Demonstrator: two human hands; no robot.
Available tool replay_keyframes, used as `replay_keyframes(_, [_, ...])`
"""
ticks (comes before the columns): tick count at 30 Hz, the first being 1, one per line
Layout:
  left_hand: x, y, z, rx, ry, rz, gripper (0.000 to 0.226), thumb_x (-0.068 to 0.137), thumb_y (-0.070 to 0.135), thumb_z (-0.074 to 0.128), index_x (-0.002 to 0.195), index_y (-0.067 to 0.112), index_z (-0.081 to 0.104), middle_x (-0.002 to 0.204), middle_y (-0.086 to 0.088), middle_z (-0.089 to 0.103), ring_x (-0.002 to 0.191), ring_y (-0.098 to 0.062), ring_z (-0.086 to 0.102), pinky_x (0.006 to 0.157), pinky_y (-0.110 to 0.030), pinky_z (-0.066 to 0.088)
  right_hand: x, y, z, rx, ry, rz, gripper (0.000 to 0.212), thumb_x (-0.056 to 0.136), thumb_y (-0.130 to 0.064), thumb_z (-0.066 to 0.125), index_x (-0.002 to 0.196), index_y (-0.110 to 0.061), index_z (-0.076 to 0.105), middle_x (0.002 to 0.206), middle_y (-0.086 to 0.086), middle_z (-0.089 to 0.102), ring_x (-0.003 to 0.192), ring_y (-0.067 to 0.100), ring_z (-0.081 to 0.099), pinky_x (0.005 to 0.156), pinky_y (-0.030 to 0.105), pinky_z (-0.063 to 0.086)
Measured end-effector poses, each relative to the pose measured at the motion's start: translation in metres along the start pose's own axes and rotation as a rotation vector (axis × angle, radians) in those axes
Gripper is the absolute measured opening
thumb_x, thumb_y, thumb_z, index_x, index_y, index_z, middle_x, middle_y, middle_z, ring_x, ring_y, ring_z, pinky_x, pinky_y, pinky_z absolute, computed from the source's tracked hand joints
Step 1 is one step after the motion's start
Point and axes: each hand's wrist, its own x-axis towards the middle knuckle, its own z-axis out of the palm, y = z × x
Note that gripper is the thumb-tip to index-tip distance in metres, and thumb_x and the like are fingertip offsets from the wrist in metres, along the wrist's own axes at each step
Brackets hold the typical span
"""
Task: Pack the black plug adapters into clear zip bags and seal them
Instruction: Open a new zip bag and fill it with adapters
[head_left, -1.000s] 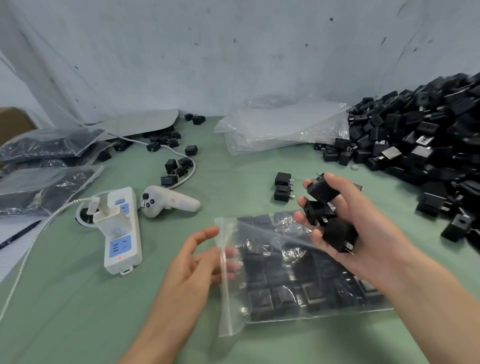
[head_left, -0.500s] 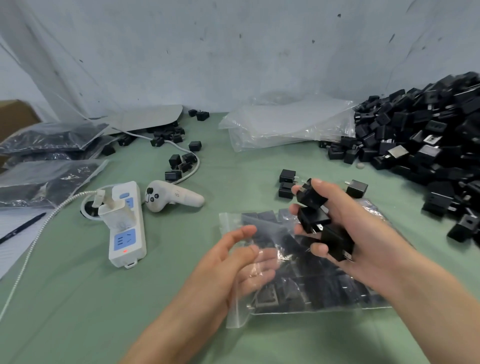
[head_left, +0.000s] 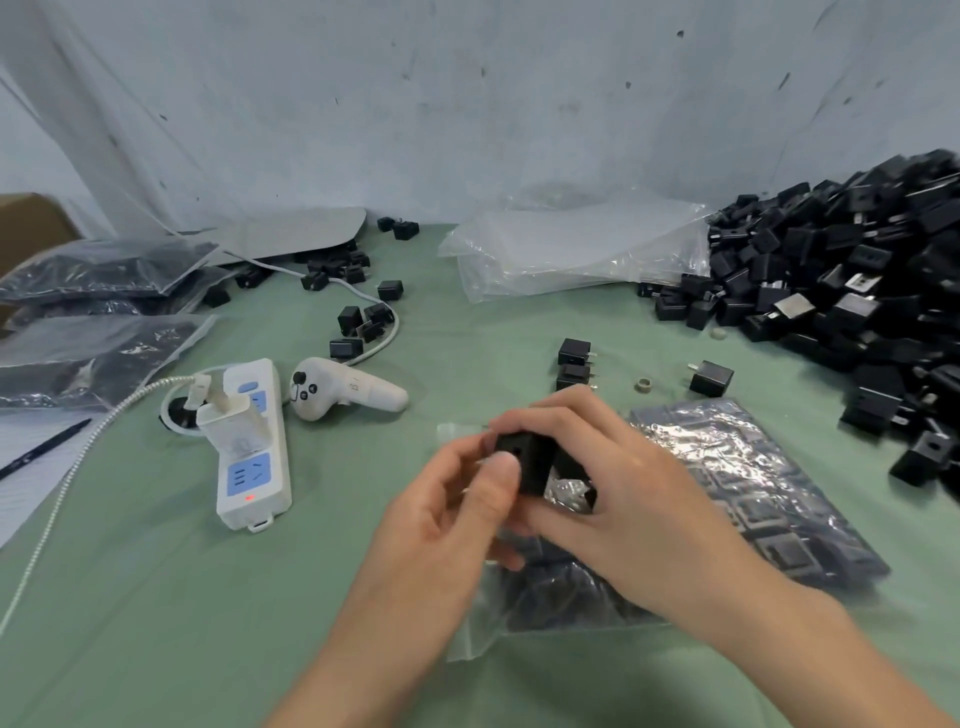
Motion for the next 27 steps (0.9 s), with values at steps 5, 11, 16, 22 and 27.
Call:
replay_keyframes(5, [0.003, -0.004, -0.005, -0.013, 0.04, -0.033, 0.023, 0.079, 0.036, 0.078, 0.1, 0.031, 0.071, 0.099, -0.003, 0.074, 0.079, -0.015, 0.071, 0.07, -0.025, 0.058, 0.001, 0.008, -0.007, -0.148, -0.103, 0.001, 0.057, 0.08, -0.072, 0.05, 0.133, -0.052, 0.039, 0.118, -0.028, 0.043, 0.09, -0.005, 0.052, 0.062, 0.023, 0.049])
replay_keyframes(11, [0.013, -0.013, -0.045, -0.077, 0.438, -0.172, 0.019, 0.091, 0.02, 0.066, 0.107, 0.012, 0.064, 0.082, -0.006, 0.071, 0.077, -0.018, 0.073, 0.074, -0.035, 0.06, -0.008, 0.038, -0.054, -0.35, -0.461, 0.355, 0.065, 0.073, -0.083, 0.051, 0.132, -0.061, 0.035, 0.121, -0.034, 0.035, 0.104, -0.003, 0.055, 0.085, 0.027, 0.049])
replay_keyframes(16, [0.011, -0.013, -0.038, -0.467, 0.25, -0.297, 0.022, 0.074, 0.02, 0.076, 0.088, 0.003, 0.076, 0.077, -0.015, 0.065, 0.096, -0.047, 0.07, 0.073, -0.043, 0.061, -0.008, 0.033, -0.053, -0.531, -0.523, 0.431, 0.058, 0.085, -0.073, 0.049, 0.138, -0.051, 0.035, 0.121, -0.025, 0.039, 0.107, 0.01, 0.057, 0.084, 0.031, 0.05])
replay_keyframes(22, [0.016, -0.013, -0.025, -0.558, 0.151, -0.366, 0.013, 0.071, 0.018, 0.079, 0.076, 0.006, 0.077, 0.082, -0.02, 0.063, 0.099, -0.051, 0.068, 0.073, -0.047, 0.06, -0.008, 0.027, -0.045, -0.668, -0.509, 0.431, 0.042, 0.09, -0.062, 0.045, 0.128, -0.043, 0.044, 0.118, -0.015, 0.043, 0.091, 0.013, 0.055, 0.065, 0.03, 0.039])
replay_keyframes(27, [0.013, -0.018, -0.036, -0.454, 0.244, -0.334, 0.02, 0.074, 0.016, 0.074, 0.088, 0.002, 0.073, 0.08, -0.018, 0.068, 0.09, -0.041, 0.072, 0.072, -0.041, 0.061, -0.008, 0.026, -0.044, -0.682, -0.454, 0.405, 0.045, 0.096, -0.05, 0.042, 0.14, -0.052, 0.033, 0.117, -0.016, 0.041, 0.083, 0.01, 0.042, 0.061, 0.029, 0.035])
